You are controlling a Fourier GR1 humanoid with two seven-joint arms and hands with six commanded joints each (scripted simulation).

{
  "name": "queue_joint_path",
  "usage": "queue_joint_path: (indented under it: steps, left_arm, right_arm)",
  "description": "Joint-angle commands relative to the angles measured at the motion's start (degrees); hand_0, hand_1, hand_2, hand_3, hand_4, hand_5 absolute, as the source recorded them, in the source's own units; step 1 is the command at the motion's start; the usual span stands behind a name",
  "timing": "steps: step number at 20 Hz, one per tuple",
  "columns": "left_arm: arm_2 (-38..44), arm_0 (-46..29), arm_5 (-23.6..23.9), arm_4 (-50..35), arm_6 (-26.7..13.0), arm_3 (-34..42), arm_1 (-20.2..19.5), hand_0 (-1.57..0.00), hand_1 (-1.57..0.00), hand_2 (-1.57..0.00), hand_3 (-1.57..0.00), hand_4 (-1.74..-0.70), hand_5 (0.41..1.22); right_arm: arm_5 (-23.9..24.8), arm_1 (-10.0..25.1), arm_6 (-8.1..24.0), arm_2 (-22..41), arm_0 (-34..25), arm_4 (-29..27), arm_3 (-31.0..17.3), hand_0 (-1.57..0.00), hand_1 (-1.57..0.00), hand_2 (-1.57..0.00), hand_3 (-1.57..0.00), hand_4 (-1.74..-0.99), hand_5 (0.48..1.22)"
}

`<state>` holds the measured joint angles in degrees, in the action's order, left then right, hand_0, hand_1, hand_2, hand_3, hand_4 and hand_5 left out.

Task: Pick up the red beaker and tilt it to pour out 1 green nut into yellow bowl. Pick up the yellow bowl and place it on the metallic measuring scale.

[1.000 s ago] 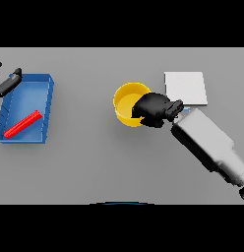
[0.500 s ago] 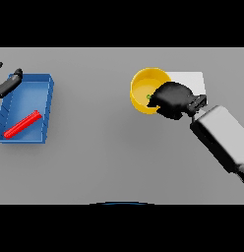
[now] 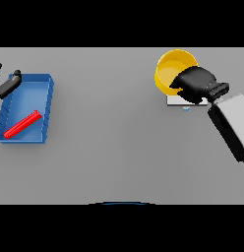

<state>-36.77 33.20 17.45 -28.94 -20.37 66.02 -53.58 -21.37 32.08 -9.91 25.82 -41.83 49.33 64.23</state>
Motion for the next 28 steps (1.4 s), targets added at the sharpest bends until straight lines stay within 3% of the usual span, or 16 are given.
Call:
queue_joint_path:
  steps: [1,5,11,15,17,19,20,21,24,25,28]
  left_arm:
    - [0.03,-0.12,0.08,-0.05,-0.45,-0.12,-0.13,0.0,0.0,0.0,0.0,-0.74,0.738]
    - [-0.64,-0.04,0.11,0.66,-1.05,0.75,-0.57,0.0,0.0,0.0,0.0,-0.72,0.725]
    - [-0.29,0.52,-0.82,0.21,-1.23,-0.03,-0.49,0.0,0.0,0.0,0.0,-0.73,0.71]
    - [-0.45,0.33,-0.75,0.32,-1.06,0.08,-0.38,0.0,0.0,0.0,0.0,-0.73,0.713]
    - [-0.72,0.0,-0.15,0.74,-1.23,0.23,-0.37,0.0,0.0,0.0,0.0,-0.73,0.712]
    - [-0.41,0.5,-0.86,0.48,-1.02,-0.96,-0.03,0.0,0.0,0.0,0.0,-0.73,0.715]
    - [-0.34,0.82,-1.22,0.39,-1.41,-0.89,-0.29,0.0,0.0,0.0,0.0,-0.73,0.717]
    - [-0.36,0.99,-1.15,0.4,-1.42,-0.73,-0.24,0.0,0.0,0.0,0.0,-0.73,0.72]
    - [-0.47,0.98,-1.34,0.34,-1.6,-0.86,0.0,0.0,0.0,0.0,0.0,-0.73,0.729]
    - [-0.35,0.44,-1.62,0.14,-0.9,-0.98,-0.09,0.0,0.0,0.0,0.0,-0.73,0.723]
    - [-0.58,0.86,-1.01,0.44,-1.36,-0.71,0.35,0.0,0.0,0.0,0.0,-0.72,0.708]
  right_arm:
    - [0.59,0.06,-0.48,-0.5,0.03,-0.1,-1.22,-1.57,-1.57,-1.55,-1.15,-1.741,1.221]
    - [3.7,-1.23,-0.64,-1.77,-1.18,0.35,-8.42,-1.57,-1.57,-1.5,-1.17,-1.741,1.221]
    - [6.05,-2.58,-2.02,-3.38,-3.25,0.24,-18.06,-1.57,-1.57,-1.43,-1.33,-1.741,1.221]
    - [5.88,-3.84,-1.96,-4.04,-3.25,-0.67,-21.17,-1.53,-1.57,-1.38,-1.44,-1.741,1.221]
    - [5.27,-3.88,-2.0,-4.14,-3.58,-0.91,-21.84,-1.42,-1.57,-1.36,-1.49,-1.741,1.221]
    - [5.1,-3.77,-2.11,-4.13,-3.79,-0.86,-22.57,-1.4,-1.57,-1.39,-1.36,-1.741,1.221]
    - [4.64,-3.67,-2.04,-4.46,-3.96,-1.2,-22.79,-1.33,-1.46,-1.42,-1.2,-1.741,1.221]
    - [4.92,-4.15,-2.4,-4.77,-4.12,-1.39,-23.39,-1.13,-1.32,-1.33,-1.06,-1.701,1.221]
    - [2.69,-3.37,-1.62,-5.26,-4.08,-2.04,-22.83,-0.58,-0.83,-0.91,-0.74,-1.588,1.016]
    - [2.62,-3.68,-0.65,-4.98,-3.76,-1.78,-22.67,-0.46,-0.7,-0.8,-0.67,-1.563,0.971]
    - [2.72,-3.48,-2.11,-4.27,-4.58,-0.98,-23.69,-0.24,-0.38,-0.52,-0.53,-1.501,0.877]
